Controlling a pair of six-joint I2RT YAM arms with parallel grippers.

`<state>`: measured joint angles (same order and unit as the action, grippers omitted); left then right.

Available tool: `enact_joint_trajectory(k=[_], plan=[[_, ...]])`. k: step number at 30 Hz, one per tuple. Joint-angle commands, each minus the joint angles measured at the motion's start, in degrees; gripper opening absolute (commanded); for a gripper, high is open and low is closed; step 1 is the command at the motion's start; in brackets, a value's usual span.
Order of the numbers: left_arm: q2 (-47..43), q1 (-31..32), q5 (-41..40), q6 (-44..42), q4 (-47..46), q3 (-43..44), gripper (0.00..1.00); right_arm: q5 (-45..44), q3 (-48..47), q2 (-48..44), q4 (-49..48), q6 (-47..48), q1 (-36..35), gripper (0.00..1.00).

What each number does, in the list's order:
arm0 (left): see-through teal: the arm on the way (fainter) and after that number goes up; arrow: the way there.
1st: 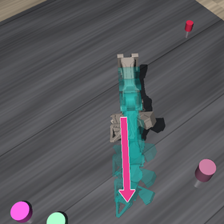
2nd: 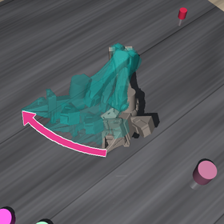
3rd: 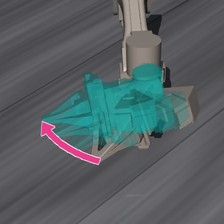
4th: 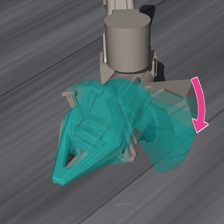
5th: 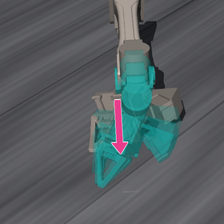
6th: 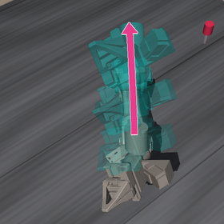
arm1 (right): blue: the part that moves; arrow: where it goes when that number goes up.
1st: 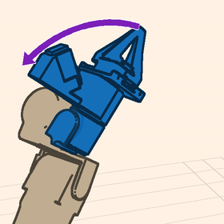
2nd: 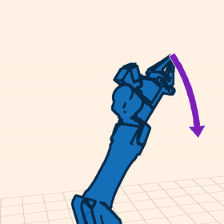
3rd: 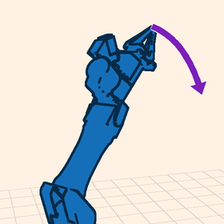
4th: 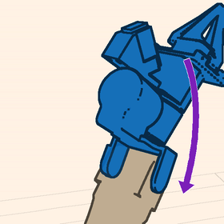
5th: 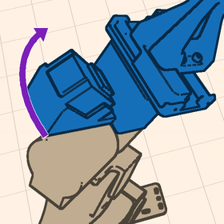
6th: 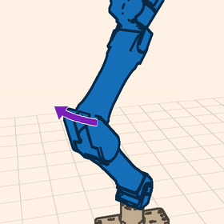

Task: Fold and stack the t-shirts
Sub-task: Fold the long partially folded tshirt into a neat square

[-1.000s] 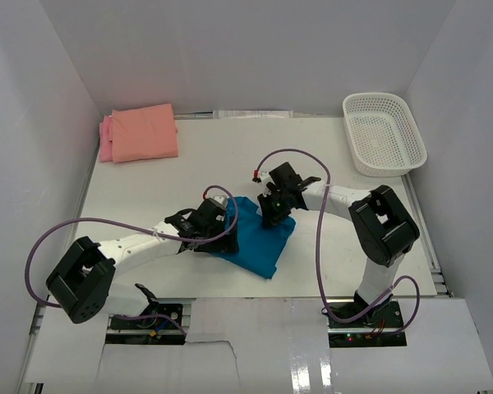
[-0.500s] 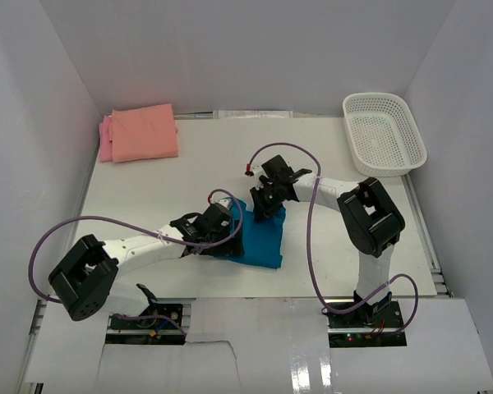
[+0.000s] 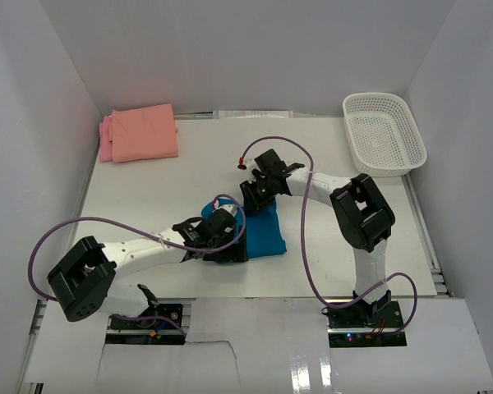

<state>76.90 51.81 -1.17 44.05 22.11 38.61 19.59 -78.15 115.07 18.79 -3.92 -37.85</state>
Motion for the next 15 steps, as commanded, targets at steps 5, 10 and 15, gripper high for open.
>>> enact_joint_trajectory(k=[5, 10, 15], plan=[[-3.9, 0.5, -7.3, 0.2, 15.4, 7.3, 0.97, -5.6, -1.2, -7.3, 1.0, 1.1, 0.0, 0.59], [-7.5, -0.2, -18.1, -1.2, 23.0, 16.9, 0.98, -6.5, 0.5, -12.5, 1.1, 1.1, 0.8, 0.63], [-12.0, -8.7, -16.9, -8.1, 18.3, 18.7, 0.98, -5.0, 5.1, -15.7, 1.0, 1.5, 2.6, 0.63]])
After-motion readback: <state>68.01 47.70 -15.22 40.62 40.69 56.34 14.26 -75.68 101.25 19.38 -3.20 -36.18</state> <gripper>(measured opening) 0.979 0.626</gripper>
